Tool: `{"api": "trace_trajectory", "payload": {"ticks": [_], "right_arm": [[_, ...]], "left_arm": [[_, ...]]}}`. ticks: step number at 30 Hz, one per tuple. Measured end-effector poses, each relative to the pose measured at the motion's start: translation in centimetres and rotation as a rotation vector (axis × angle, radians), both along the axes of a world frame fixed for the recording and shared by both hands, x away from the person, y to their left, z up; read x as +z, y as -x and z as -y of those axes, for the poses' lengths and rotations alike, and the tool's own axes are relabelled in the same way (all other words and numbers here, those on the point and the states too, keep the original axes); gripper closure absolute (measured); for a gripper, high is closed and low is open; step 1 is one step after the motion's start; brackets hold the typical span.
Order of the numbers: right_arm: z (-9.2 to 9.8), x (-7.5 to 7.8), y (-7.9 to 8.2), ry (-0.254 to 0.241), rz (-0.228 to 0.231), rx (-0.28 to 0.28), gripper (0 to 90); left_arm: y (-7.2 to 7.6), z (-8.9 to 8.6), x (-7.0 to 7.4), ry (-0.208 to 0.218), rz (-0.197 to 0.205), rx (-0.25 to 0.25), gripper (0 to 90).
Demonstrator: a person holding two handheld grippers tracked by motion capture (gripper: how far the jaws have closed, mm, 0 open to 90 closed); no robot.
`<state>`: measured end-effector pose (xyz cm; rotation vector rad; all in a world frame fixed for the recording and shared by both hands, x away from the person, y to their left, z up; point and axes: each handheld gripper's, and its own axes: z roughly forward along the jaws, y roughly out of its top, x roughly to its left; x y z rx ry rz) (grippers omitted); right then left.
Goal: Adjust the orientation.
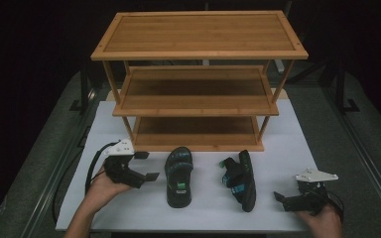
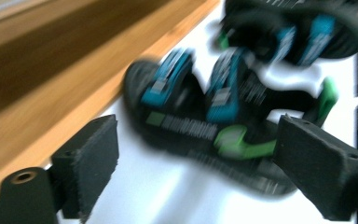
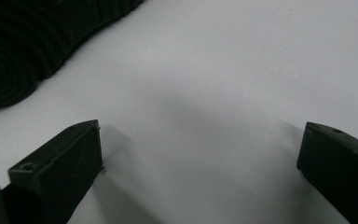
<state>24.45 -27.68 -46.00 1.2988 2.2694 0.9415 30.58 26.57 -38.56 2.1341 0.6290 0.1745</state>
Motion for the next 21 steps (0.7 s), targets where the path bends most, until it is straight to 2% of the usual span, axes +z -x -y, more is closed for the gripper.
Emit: {"api": "trace_trajectory", "payload": {"ticks": [1, 2, 3, 5, 7, 10, 12, 14, 16, 19, 21], "right_arm": [[0.0, 0.0, 0.0, -0.001, -0.002, 0.0, 0.0], [0.0, 0.0, 0.0, -0.001, -0.002, 0.0, 0.0], [0.0, 0.0, 0.0, -0.001, -0.002, 0.0, 0.0], [0.0, 0.0, 0.0, -0.001, -0.002, 0.0, 0.0], [0.0, 0.0, 0.0, -0.001, -0.003, 0.0, 0.0], [0.0, 0.0, -0.1, -0.001, -0.006, 0.0, 0.0], [0.0, 0.0, 0.0, -0.002, -0.004, 0.0, 0.0], [0.0, 0.0, 0.0, -0.002, -0.004, 0.0, 0.0], [0.0, 0.1, -0.1, -0.002, -0.008, -0.001, 0.0], [0.0, 0.1, -0.1, -0.003, -0.01, -0.001, 0.0], [0.1, 0.1, -0.1, -0.009, -0.01, 0.0, 0.0]], "left_arm": [[0.3, -0.6, -0.2, -0.01, -0.004, 0.024, 6.0], [0.5, -1.0, -0.4, -0.024, -0.004, 0.037, 6.0], [0.8, -1.6, -0.6, -0.031, -0.008, 0.053, 0.8], [1.3, -2.7, -0.9, -0.038, -0.009, 0.098, 0.6], [1.6, -3.7, -1.2, -0.039, -0.008, 0.121, 0.0], [1.9, -4.9, -2.0, -0.061, 0.003, 0.154, 0.0], [2.0, -5.6, -2.8, -0.06, 0.002, 0.172, 0.0], [2.3, -6.1, -3.5, -0.071, -0.006, 0.177, 0.0], [2.6, -6.4, -4.2, -0.092, 0.003, 0.186, 0.0], [2.5, -6.7, -4.8, -0.098, 0.003, 0.209, 0.0], [2.4, -6.8, -5.7, -0.122, -0.015, 0.206, 0.0]]}}
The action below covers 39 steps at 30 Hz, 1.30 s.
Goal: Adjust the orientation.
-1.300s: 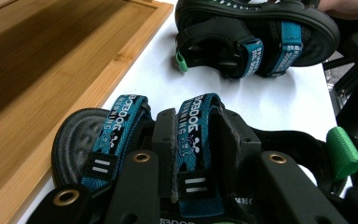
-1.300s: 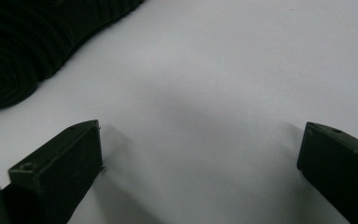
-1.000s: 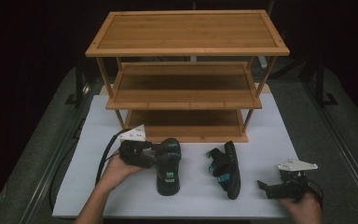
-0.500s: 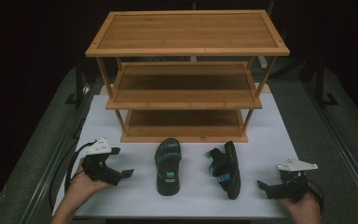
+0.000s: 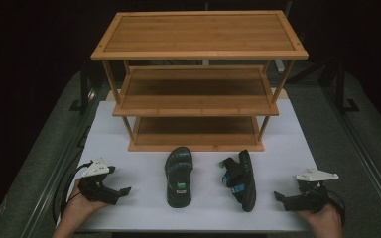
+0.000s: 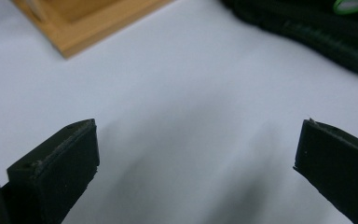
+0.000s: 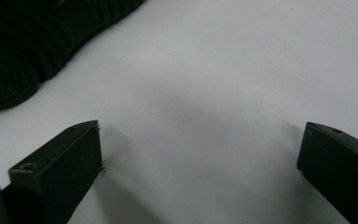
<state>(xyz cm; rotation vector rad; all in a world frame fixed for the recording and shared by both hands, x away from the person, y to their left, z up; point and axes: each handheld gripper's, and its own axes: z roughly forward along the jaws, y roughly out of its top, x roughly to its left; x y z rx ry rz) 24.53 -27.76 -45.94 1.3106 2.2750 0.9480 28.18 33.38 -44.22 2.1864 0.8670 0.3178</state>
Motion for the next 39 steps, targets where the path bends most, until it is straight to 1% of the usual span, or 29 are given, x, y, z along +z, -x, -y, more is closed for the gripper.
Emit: {"api": "trace_trajectory", "payload": {"ticks": [1, 3, 4, 5, 7, 8, 10, 11, 12, 13, 14, 15, 17, 18, 19, 21, 22, 23, 24, 25, 26, 27, 28, 32, 34, 35, 36, 37, 39], "right_arm": [[0.0, 0.0, 0.0, 0.0, 0.0, 0.0, 0.0], [0.1, 0.0, 0.0, -0.006, -0.002, -0.001, 0.0], [0.1, 0.1, 0.0, -0.016, -0.007, -0.002, 0.0], [0.1, 0.1, 0.0, -0.016, -0.007, -0.002, 0.0], [0.4, 0.3, -0.2, -0.063, -0.019, -0.021, 0.0], [0.4, 0.4, -0.2, -0.069, -0.018, -0.021, 0.0], [0.3, 0.9, 0.0, -0.053, 0.011, -0.012, 0.0], [0.3, 0.9, 0.0, -0.053, 0.011, -0.012, 0.0], [0.1, 1.6, 0.1, -0.055, 0.025, -0.007, 6.0], [0.1, 2.0, 0.1, -0.061, 0.045, -0.003, 8.8], [0.1, 2.0, 0.1, -0.061, 0.045, -0.003, 8.8], [0.0, 2.4, 0.1, -0.073, 0.052, -0.005, 12.8], [-0.3, 3.3, 0.1, -0.095, 0.082, 0.007, 23.3], [-0.6, 4.2, -0.2, -0.119, 0.099, 0.031, 34.2], [-0.6, 4.2, -0.2, -0.119, 0.099, 0.031, 34.2], [-1.2, 5.2, -0.6, -0.132, 0.116, 0.056, 41.9], [-1.6, 6.2, -0.9, -0.149, 0.128, 0.066, 54.7], [-1.6, 6.2, -0.9, -0.149, 0.128, 0.066, 54.7], [-1.9, 6.6, -1.0, -0.144, 0.141, 0.079, 59.3], [-2.3, 7.2, -1.1, -0.129, 0.157, 0.088, 68.2], [-2.5, 7.6, -1.2, -0.137, 0.16, 0.104, 73.6], [-3.0, 8.1, -1.4, -0.148, 0.163, 0.125, 83.2], [-3.2, 8.3, -1.5, -0.147, 0.161, 0.144, 87.4], [-4.4, 8.7, -2.2, -0.161, 0.136, 0.212, 89.6], [-4.7, 8.7, -2.3, -0.165, 0.131, 0.229, 89.6], [-5.4, 8.7, -2.7, -0.17, 0.12, 0.263, 89.6], [-5.4, 8.7, -2.7, -0.17, 0.12, 0.263, 89.6], [-6.0, 8.6, -3.0, -0.164, 0.102, 0.29, 89.6], [-6.4, 8.4, -3.1, -0.167, 0.09, 0.312, 89.7]], "left_arm": [[0.0, 0.0, 0.0, 0.0, 0.0, 0.0, 0.0], [-0.1, 0.1, -0.8, -0.045, -0.018, -0.006, 0.0], [0.0, 0.2, -0.9, -0.062, -0.006, -0.01, 0.0], [0.0, 0.2, -0.9, -0.062, -0.006, -0.01, 0.0], [0.1, 0.3, -1.0, -0.071, 0.005, -0.011, 0.0], [0.2, 0.3, -1.0, -0.073, 0.005, -0.01, 0.0], [0.1, 0.3, -1.0, -0.069, 0.004, -0.01, 0.0], [0.1, 0.3, -1.0, -0.069, 0.004, -0.01, 0.0], [0.1, 0.3, -1.0, -0.07, 0.005, -0.01, 0.0], [0.1, 0.3, -1.0, -0.07, 0.005, -0.01, 0.0], [0.1, 0.3, -1.0, -0.07, 0.005, -0.01, 0.0], [0.2, 0.3, -1.0, -0.071, 0.006, -0.01, 0.0], [0.1, 0.3, -1.0, -0.07, 0.005, -0.01, 0.0], [0.2, 0.3, -1.0, -0.071, 0.005, -0.01, 0.0], [0.2, 0.3, -1.0, -0.072, 0.005, -0.009, 0.0], [0.2, 0.3, -1.0, -0.071, 0.005, -0.01, 0.0], [0.2, 0.3, -1.0, -0.072, 0.006, -0.009, 0.0], [0.2, 0.3, -1.0, -0.072, 0.006, -0.009, 0.0], [0.1, 0.3, -1.0, -0.07, 0.005, -0.01, 0.0], [0.1, 0.3, -1.0, -0.069, 0.005, -0.009, 0.0], [0.2, 0.3, -1.0, -0.069, 0.005, -0.009, 0.0], [0.2, 0.3, -1.0, -0.071, 0.006, -0.009, 0.0], [0.1, 0.3, -1.0, -0.07, 0.006, -0.009, 0.0], [0.1, 0.3, -1.0, -0.071, 0.006, -0.01, 0.0], [0.1, 0.3, -1.0, -0.071, 0.006, -0.01, 0.0], [0.1, 0.3, -1.0, -0.07, 0.005, -0.01, 0.0], [0.1, 0.3, -1.0, -0.07, 0.005, -0.01, 0.0], [0.1, 0.3, -1.0, -0.07, 0.005, -0.01, 0.0], [0.1, 0.3, -1.0, -0.07, 0.004, -0.01, 0.0]]}}
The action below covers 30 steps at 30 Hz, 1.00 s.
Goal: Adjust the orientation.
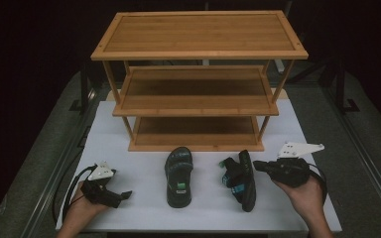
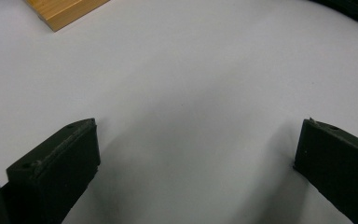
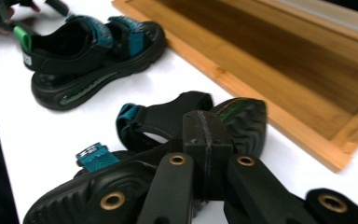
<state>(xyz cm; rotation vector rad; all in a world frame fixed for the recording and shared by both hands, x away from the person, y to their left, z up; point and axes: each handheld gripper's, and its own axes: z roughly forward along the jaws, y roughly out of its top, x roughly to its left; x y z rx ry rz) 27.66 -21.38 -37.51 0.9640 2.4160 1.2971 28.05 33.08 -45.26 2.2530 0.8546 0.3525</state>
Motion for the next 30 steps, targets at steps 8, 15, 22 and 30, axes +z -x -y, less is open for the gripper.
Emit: {"api": "trace_trajectory", "payload": {"ticks": [8, 15, 22, 30], "right_arm": [[-0.9, -0.9, -0.1, 0.019, -0.039, 0.046, 89.7], [-1.3, -1.5, -0.4, 0.025, -0.043, 0.044, 89.6], [-1.3, -1.5, -0.6, 0.027, -0.063, 0.042, 89.8], [-0.2, -1.3, -0.5, 0.028, -0.064, 0.014, 89.9]], "left_arm": [[0.0, 0.0, 0.0, 0.002, -0.001, 0.001, 0.0], [0.0, 0.0, 0.0, 0.002, -0.002, 0.001, 0.0], [0.0, 0.0, 0.0, 0.002, -0.001, 0.001, 0.0], [0.0, 0.0, 0.0, 0.002, -0.002, 0.001, 0.0]]}}
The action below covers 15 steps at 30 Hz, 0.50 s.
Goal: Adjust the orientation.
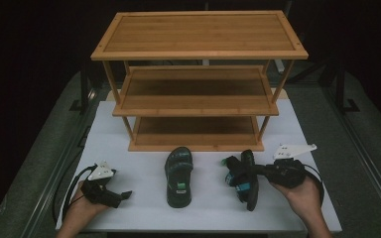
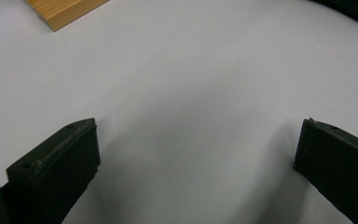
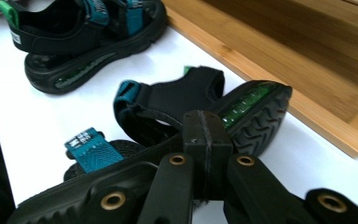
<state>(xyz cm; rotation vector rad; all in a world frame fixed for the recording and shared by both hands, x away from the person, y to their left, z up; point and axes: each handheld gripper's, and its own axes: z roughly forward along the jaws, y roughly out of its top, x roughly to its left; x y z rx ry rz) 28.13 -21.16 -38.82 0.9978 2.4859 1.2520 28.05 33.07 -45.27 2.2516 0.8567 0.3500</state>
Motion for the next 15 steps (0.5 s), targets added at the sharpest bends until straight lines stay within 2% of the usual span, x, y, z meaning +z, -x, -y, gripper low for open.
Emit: {"api": "trace_trajectory", "payload": {"ticks": [10, 15], "right_arm": [[2.6, -0.2, 0.3, -0.012, -0.012, -0.053, 89.9], [4.2, -0.9, 0.6, -0.021, -0.026, -0.095, 89.9]], "left_arm": [[0.0, 0.0, 0.0, 0.0, 0.0, 0.0, 0.0], [0.0, 0.0, 0.0, 0.0, 0.0, 0.0, 0.0]]}}
